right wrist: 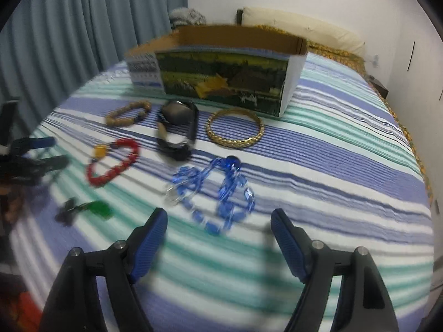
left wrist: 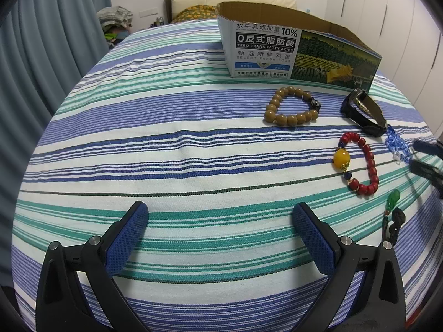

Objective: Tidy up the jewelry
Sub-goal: 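Withdraw both tools from the box toward the remaining jewelry, then grasp the blue crystal bracelet with the right tool while the left tool grasps the green pendant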

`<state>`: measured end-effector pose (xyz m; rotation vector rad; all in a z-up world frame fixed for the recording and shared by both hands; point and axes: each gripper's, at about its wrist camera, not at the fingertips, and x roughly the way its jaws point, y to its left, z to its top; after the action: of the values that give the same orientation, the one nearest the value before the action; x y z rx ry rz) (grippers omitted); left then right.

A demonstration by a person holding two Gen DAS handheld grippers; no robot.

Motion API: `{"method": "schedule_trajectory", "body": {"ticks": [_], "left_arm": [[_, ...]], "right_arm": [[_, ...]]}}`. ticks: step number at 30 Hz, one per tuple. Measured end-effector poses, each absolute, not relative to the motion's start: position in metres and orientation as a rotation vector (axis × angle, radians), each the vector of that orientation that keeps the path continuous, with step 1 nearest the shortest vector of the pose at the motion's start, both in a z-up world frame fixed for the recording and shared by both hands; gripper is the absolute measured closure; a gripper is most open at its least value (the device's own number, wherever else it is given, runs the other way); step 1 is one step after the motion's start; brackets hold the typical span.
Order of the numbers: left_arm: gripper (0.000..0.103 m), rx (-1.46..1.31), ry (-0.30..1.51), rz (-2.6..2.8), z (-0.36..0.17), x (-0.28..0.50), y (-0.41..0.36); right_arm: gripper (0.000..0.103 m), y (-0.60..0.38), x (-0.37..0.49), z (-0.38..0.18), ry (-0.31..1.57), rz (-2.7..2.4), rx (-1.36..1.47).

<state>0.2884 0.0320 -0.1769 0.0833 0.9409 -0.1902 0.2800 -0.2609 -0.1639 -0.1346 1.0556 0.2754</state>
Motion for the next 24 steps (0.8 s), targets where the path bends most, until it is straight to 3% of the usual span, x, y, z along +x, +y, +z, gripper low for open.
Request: {"method": "schedule_trajectory", "body": {"ticks": [5, 9, 12, 24], "left_arm": [[0.0, 0.084, 0.941, -0.19, -0.177, 0.289, 0.032], [0.0, 0.084, 0.941, -0.19, -0.177, 0.288, 0.032], [0.0, 0.084, 0.941, -0.19, -0.177, 0.289, 0.032], [0.001, 0.04, 0.935, -0.383, -0.166, 0.276, 0.031]], "right_arm": [[0.044, -0.247, 0.292, -0.171, 1.028, 0.303, -0.178], [0.084, -0.244, 0.289, -0.168, 1.012, 0.312, -0.186], [0.09, -0.249, 0.286, -0.166, 1.015, 0.299, -0.168], [0.09, -0.274, 0.277, -0.162, 1.024, 0.273, -0.094]]}}
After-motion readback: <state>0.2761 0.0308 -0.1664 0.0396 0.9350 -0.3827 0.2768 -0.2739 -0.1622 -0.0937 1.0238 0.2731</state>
